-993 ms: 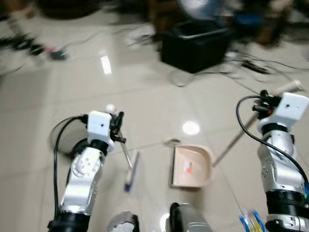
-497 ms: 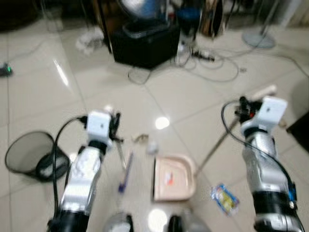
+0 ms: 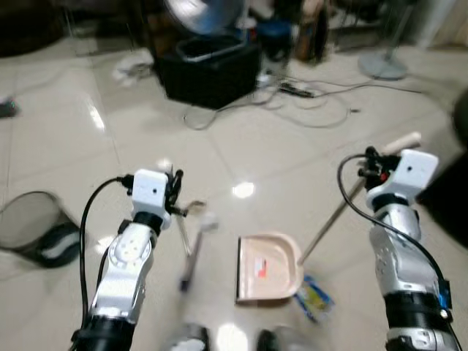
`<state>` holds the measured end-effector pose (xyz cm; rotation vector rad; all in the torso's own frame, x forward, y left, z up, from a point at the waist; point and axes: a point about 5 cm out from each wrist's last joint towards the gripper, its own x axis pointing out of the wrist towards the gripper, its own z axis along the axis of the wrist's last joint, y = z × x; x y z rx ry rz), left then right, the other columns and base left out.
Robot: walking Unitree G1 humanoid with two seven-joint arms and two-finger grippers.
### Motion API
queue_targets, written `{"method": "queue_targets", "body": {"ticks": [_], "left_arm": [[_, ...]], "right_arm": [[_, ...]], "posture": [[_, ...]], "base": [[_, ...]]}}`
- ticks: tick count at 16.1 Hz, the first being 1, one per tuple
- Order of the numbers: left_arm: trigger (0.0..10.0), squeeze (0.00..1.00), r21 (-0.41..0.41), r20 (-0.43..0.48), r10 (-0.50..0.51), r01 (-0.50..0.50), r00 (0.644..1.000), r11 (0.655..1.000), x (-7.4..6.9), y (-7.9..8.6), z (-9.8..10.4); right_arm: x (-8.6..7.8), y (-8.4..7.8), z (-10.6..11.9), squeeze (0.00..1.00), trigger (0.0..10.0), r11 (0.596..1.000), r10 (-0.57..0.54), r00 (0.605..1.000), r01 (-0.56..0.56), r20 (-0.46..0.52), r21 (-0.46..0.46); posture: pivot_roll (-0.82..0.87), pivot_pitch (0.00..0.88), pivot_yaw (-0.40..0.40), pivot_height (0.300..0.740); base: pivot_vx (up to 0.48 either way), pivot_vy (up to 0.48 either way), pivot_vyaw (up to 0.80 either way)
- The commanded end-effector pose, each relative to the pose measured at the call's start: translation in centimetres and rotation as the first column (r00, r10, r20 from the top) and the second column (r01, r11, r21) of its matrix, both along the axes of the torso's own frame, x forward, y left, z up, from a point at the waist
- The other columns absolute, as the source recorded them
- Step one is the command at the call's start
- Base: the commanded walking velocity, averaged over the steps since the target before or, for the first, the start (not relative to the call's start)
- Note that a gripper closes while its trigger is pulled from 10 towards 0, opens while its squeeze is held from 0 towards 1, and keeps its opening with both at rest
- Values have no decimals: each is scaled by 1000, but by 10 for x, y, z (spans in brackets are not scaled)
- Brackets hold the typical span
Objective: Sweep floor
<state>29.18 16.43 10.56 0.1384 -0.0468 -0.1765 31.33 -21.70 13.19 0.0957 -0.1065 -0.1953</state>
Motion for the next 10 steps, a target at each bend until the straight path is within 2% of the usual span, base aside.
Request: {"method": "queue_targets", "body": {"ticks": [1, 7, 8, 10], "left_arm": [[10000, 0, 11, 38, -3, 2, 999, 1000, 1, 2, 6], [10000, 0, 17, 57, -18, 17, 998, 1000, 4, 1, 8], [10000, 0, -38, 14, -24, 25, 1000, 999, 5, 1, 5], [10000, 0, -23, 10, -18, 19, 1000, 1000, 7, 3, 5]], "right_arm": [[0, 0, 7, 0, 10000, 1000, -3, 999, 2, 36, 8], [-5, 3, 5, 0, 10000, 1000, -17, 999, 16, 36, 26], [-5, 3, 5, 0, 10000, 1000, -18, 999, 17, 36, 26], [-6, 3, 4, 0, 10000, 999, -24, 999, 24, 29, 26]], "posture": [[-41, 141, 15, 740], [-50, 144, 23, 740], [-51, 146, 24, 740], [-51, 147, 25, 740]], "base": [[0, -480, -800], [0, -480, -800], [0, 0, -800], [0, 480, -800]]}}
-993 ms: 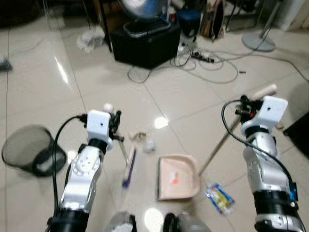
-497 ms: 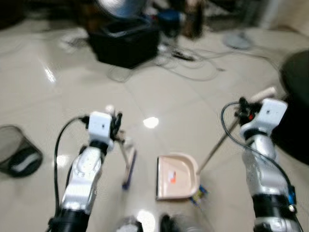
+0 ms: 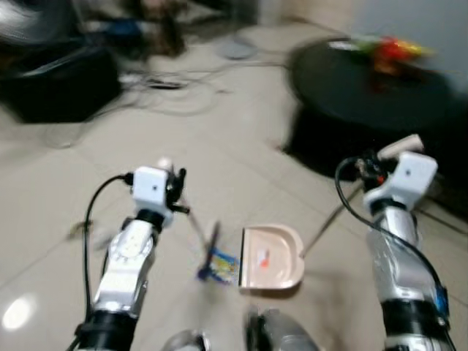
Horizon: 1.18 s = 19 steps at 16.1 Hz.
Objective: Sweep floor
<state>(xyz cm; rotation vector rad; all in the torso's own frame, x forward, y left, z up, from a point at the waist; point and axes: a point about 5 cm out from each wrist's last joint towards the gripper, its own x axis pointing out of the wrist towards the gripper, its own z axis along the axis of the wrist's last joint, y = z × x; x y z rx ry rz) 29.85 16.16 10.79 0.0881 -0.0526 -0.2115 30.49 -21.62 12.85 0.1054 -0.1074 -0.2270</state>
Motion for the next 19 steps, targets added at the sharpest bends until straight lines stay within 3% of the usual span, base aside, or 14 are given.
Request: {"method": "queue_targets", "body": {"ticks": [1, 7, 9, 14, 19], "left_arm": [[10000, 0, 41, 24, 27, -27, 999, 999, 1, 7, 4], [10000, 0, 56, 43, 96, -99, 994, 994, 1, 16, 6], [10000, 0, 58, 116, 125, -133, 985, 989, 2, 19, 14], [10000, 0, 67, 128, 148, -157, 981, 985, 1, 23, 16], [10000, 0, 76, 126, 149, -159, 981, 984, -1, 25, 15]], "right_arm": [[2, 1, 6, 0, 10000, 1000, 3, 1000, -3, 22, 17], [3, -2, 3, 0, 10000, 1000, -2, 1000, 2, 3, 6], [3, -1, 5, 0, 10000, 999, 10, 1000, -10, 3, -31], [5, 1, 6, 0, 10000, 997, 21, 1000, -21, 1, -69], [3, 2, 5, 0, 10000, 999, 29, 999, -28, 26, -34]], "posture": [[-49, 150, 24, 740], [-39, 159, 22, 740], [-38, 160, 24, 740], [-30, 167, 29, 740], [-19, 174, 34, 740]], "base": [[0, 480, 0], [0, 80, 0], [0, 0, 0], [308, 0, 589], [335, 0, 0]]}}
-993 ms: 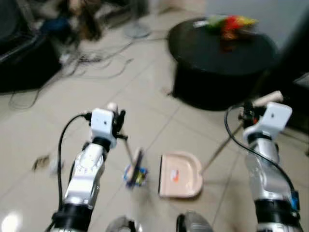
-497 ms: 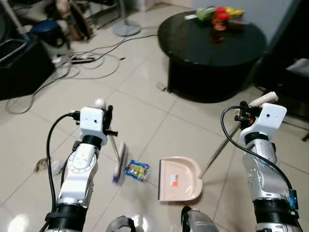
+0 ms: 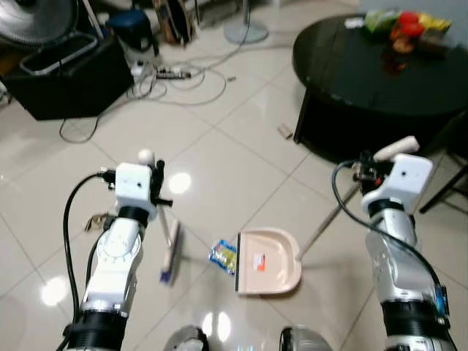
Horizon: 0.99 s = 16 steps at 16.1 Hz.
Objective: Sweep floor
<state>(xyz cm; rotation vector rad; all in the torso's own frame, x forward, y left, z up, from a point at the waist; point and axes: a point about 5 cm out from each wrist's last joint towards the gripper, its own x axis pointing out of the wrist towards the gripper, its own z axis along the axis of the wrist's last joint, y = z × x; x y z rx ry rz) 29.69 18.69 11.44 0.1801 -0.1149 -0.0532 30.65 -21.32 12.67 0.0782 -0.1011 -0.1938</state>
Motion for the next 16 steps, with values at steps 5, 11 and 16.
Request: {"method": "queue_targets", "body": {"ticks": [5, 11, 16], "left_arm": [[10000, 0, 0, 62, 43, -43, 997, 999, -3, 11, 10], [10000, 0, 19, 60, 66, -67, 996, 998, -4, 20, 6], [10000, 0, 49, 50, 41, -43, 998, 998, 0, 19, 1]], "right_arm": [[2, 4, 7, 0, 10000, 1000, 18, 999, -18, 41, -8], [3, -4, 10, 0, 10000, 1000, -4, 998, 5, 61, -19], [8, -16, 12, 0, 10000, 994, -70, 996, 75, 61, -81]], "posture": [[-12, 173, 33, 740], [-15, 163, 30, 740], [-19, 166, 32, 740]], "base": [[268, 0, 0], [0, 0, 0], [0, 0, 0]]}}
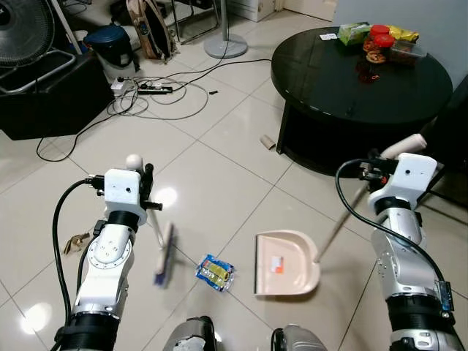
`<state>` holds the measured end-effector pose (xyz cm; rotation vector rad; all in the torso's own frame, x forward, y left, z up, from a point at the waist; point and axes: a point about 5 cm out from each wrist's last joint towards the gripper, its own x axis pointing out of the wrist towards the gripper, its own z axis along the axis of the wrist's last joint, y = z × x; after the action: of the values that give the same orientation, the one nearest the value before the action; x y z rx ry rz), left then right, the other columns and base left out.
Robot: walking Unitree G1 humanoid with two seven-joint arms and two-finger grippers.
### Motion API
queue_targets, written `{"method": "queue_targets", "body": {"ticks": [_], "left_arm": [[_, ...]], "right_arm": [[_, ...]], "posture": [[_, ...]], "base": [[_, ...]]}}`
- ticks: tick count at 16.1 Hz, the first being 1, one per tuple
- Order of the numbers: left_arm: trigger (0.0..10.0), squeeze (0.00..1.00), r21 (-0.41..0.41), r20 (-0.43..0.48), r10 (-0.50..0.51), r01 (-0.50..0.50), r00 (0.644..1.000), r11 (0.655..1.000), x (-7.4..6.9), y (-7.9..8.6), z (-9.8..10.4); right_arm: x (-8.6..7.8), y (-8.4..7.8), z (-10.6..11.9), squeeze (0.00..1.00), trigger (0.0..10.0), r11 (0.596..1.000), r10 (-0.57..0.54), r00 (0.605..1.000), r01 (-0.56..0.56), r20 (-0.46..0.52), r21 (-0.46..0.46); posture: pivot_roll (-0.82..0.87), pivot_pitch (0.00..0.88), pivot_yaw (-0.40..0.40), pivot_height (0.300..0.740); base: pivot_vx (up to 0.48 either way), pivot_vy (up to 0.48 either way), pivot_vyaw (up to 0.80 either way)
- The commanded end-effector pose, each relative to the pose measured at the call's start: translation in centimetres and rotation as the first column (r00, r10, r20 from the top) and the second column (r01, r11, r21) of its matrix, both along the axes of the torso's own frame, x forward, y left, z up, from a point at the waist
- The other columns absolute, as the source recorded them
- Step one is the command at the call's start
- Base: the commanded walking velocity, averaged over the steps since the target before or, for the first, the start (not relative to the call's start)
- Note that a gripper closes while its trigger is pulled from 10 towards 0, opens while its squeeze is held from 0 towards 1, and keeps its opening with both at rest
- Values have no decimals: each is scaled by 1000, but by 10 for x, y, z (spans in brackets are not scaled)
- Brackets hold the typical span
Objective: Sweep floor
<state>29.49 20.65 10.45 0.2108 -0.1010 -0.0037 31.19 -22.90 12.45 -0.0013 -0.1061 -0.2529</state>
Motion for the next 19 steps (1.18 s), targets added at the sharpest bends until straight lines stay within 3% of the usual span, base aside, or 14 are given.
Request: {"method": "queue_targets", "body": {"ticks": [1, 7, 10, 12, 16, 19], "left_arm": [[10000, 0, 39, 43, -10, 8, 999, 999, 6, 0, 9], [10000, 0, 65, -24, -18, 19, 1000, 998, 17, 7, 0], [10000, 0, 63, -29, -28, 29, 999, 998, 18, 8, 1], [10000, 0, 65, -24, -44, 46, 999, 997, 15, 8, 2], [10000, 0, 47, 49, -57, 55, 997, 997, 1, 10, 10], [10000, 0, 61, 35, -72, 69, 997, 996, -14, 12, 7]], "right_arm": [[6, -4, 15, 0, 10000, 999, -14, 997, 16, 72, -39], [20, -15, -1, 0, 10000, 993, -1, 1000, 3, 17, -120], [27, -14, -7, 0, 10000, 994, -14, 1000, 14, 2, -105], [29, -11, -11, 0, 10000, 996, -17, 1000, 16, -11, -89], [33, 2, -8, 0, 10000, 996, 35, 998, -31, 57, -83], [34, 16, -16, 0, 10000, 995, 56, 997, -53, 43, -80]], "posture": [[-21, 172, 37, 740], [-21, 204, 47, 740], [0, 267, 52, 740], [7, 290, 51, 740], [76, 383, 42, 740], [104, 394, 36, 740]], "base": [[0, 0, 0], [0, 0, 0], [0, 0, 0], [0, 0, 0], [0, 0, 0], [0, 0, 0]]}}
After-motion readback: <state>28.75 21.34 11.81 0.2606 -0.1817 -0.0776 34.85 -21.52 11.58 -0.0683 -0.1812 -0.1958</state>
